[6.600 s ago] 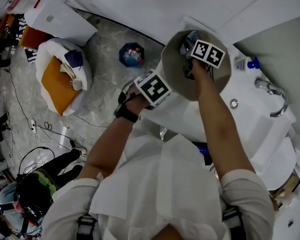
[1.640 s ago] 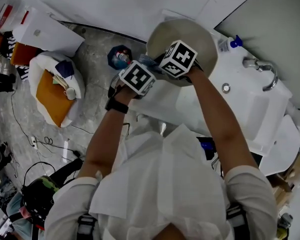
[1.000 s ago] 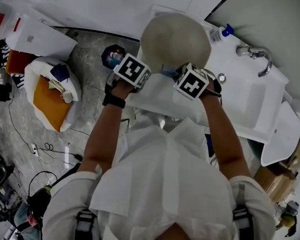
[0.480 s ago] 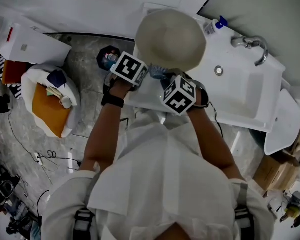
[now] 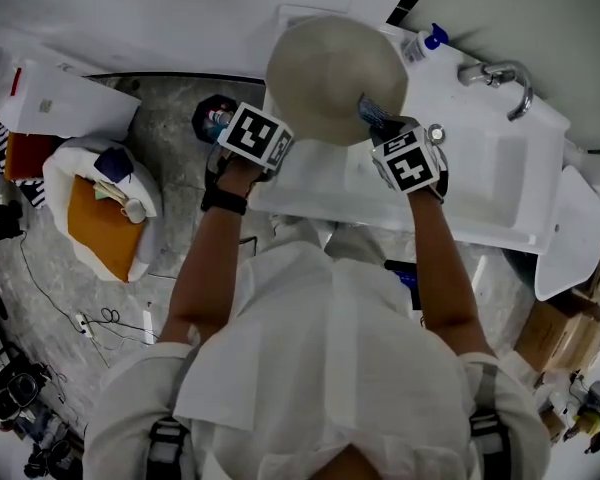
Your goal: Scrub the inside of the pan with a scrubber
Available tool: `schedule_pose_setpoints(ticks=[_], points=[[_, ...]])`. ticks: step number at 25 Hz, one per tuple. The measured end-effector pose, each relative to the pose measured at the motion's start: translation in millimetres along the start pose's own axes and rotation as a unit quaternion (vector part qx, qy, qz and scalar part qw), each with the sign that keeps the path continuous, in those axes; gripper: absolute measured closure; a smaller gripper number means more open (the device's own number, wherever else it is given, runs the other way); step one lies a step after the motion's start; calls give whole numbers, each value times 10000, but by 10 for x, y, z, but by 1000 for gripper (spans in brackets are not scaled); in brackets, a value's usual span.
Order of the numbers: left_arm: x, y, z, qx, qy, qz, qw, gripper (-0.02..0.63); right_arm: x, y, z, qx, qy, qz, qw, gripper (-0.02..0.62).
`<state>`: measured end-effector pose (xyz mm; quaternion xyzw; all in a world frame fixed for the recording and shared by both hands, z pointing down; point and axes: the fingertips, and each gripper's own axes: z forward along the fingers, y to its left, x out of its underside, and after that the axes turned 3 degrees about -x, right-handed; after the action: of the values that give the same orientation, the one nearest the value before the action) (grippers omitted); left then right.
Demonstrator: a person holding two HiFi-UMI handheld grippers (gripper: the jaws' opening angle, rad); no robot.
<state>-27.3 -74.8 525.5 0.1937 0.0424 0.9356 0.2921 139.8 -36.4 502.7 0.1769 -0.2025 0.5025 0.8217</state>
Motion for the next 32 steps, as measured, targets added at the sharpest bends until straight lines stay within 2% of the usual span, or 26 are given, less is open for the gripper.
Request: schedule_pose_setpoints(ticks=[3,8,12,15,17,19,24,32], points=[[-2,6,-6,11,-2,-4,10000,396,-65,308,-24,-209,-211,139,9995,549],[6,2,-3,3,59,18,10000,396,-317,1053,31,-940,-553,74,9940,548],[8,12,7,-14,99,38,9999,396,-452,1197,113,-1203,-596,36,9909,548],[2,16,10,24,116,6,9999,396,-409,1168,68,-1362,-599,-22,9889,548],[3,16,11,51,111,-23,9999,397,-279,1045,20,-1213,-498,-181,9912,548],[11,15,8,69,97,-55,9999,399,-106,810,-19,-881,-365,-354,9948,548],[-12,20,0,96,92,-91,9999,400,173,-10,-54,-93,-265,-46,9996,549],[-20,22,12,69,155,-120,9998,400,-79,-1063,209,520,-338,-74,9980,549]])
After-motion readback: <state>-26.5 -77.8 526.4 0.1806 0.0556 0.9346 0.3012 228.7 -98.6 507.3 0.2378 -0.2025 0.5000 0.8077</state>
